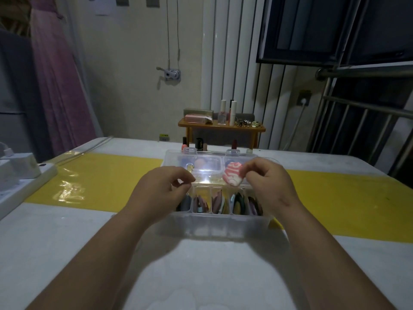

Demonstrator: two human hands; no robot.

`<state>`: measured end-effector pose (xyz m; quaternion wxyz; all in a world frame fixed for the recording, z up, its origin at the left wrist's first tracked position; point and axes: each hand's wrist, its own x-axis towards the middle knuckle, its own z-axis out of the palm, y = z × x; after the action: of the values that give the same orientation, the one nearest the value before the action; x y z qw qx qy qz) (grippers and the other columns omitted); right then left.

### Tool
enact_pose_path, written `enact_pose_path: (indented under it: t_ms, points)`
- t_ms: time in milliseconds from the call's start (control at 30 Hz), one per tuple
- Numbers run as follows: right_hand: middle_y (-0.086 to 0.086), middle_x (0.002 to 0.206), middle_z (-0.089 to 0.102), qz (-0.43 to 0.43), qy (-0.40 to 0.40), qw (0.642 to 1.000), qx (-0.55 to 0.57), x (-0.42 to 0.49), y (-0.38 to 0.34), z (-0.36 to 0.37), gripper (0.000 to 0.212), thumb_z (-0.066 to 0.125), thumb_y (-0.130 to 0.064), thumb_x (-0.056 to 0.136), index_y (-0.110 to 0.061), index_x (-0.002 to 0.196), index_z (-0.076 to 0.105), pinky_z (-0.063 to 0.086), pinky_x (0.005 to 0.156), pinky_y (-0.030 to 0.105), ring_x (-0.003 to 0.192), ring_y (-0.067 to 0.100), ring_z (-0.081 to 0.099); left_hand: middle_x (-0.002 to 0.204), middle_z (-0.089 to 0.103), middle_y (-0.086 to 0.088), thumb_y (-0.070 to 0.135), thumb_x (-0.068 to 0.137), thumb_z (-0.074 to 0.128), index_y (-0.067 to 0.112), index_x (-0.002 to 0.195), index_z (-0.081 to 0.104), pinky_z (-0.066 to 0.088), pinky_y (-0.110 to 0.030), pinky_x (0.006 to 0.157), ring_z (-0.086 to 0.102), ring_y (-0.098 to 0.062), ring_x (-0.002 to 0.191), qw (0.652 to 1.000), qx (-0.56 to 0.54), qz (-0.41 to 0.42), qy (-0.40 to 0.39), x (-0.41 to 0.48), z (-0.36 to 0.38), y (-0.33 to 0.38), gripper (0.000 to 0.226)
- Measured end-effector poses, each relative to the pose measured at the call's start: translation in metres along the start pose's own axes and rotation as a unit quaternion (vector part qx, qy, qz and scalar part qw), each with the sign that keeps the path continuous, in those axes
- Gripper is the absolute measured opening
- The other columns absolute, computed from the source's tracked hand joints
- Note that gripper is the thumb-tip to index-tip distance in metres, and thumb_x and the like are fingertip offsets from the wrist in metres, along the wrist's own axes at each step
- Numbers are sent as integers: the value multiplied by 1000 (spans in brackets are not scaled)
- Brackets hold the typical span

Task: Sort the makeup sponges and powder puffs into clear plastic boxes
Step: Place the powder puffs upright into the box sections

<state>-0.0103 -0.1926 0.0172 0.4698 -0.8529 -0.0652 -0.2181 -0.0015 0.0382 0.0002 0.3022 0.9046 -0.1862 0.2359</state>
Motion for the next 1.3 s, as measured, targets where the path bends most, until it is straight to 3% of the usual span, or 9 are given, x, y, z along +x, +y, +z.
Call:
enact_pose_path:
  t_ms: [133,267,567,667,767,867,1000,1133,1300]
  points:
    - [3,75,63,22,58,998,-19,4,10,-7,22,53,-13,89,-14,71,65,41,57,29,72,15,56,80,55,22,28,92,62,31,100,73,32,-15,62,48,-2,74,996,78,20,-40,2,1,-3,14]
    - [8,63,56,45,102,993,-30,6,13,-11,38,47,-22,95,-10,60,56,34,52,32,59,18,48,81,55,24,26,91,62,32,102,74,29,-11,62,47,-1,75,996,77,9,-53,3,3,-8,18]
    - [8,63,58,36,140,989,-35,2,8,-12,47,42,-33,102,-12,61,54,35,50,30,58,17,49,76,51,29,18,88,63,30,100,74,30,-10,64,48,5,76,997,53,-3,-57,3,4,-8,21]
    - [2,67,60,26,91,995,-2,0,2,-6,42,43,-28,102,-12,67,60,39,50,22,61,7,53,87,61,23,15,88,60,30,104,74,36,-21,73,51,-3,84,994,84,15,-63,2,2,-4,26]
    - [-3,76,64,0,27,1000,-7,-2,-1,6,34,46,-27,98,-18,72,66,48,69,37,75,12,58,105,71,13,22,88,52,31,108,73,41,-32,86,56,-14,100,988,119,53,-80,2,0,0,31]
    - [-6,79,66,-20,-22,1000,-5,-4,-3,14,31,48,-29,97,-20,78,70,52,75,45,81,13,59,110,66,16,31,82,34,38,113,70,37,-34,87,50,-11,101,980,136,76,-123,2,0,4,48]
    - [-13,87,68,-39,-62,997,-24,-6,-3,21,23,52,-25,96,-25,89,73,52,77,36,84,4,59,106,51,16,37,83,26,48,118,64,31,-34,85,38,-7,98,969,158,81,-172,2,2,5,53]
    - [-16,84,64,-55,-85,993,-52,-9,-6,27,16,60,-19,90,-32,88,69,40,65,19,72,-3,54,103,48,14,48,74,14,53,114,64,24,-32,80,35,-7,95,962,183,86,-182,3,1,5,64]
    - [-13,91,59,-78,-110,983,-124,-13,-13,33,11,62,-23,90,-33,92,66,37,62,17,76,2,53,101,47,15,51,67,9,53,112,66,20,-31,76,33,-6,92,966,173,89,-173,3,2,3,72]
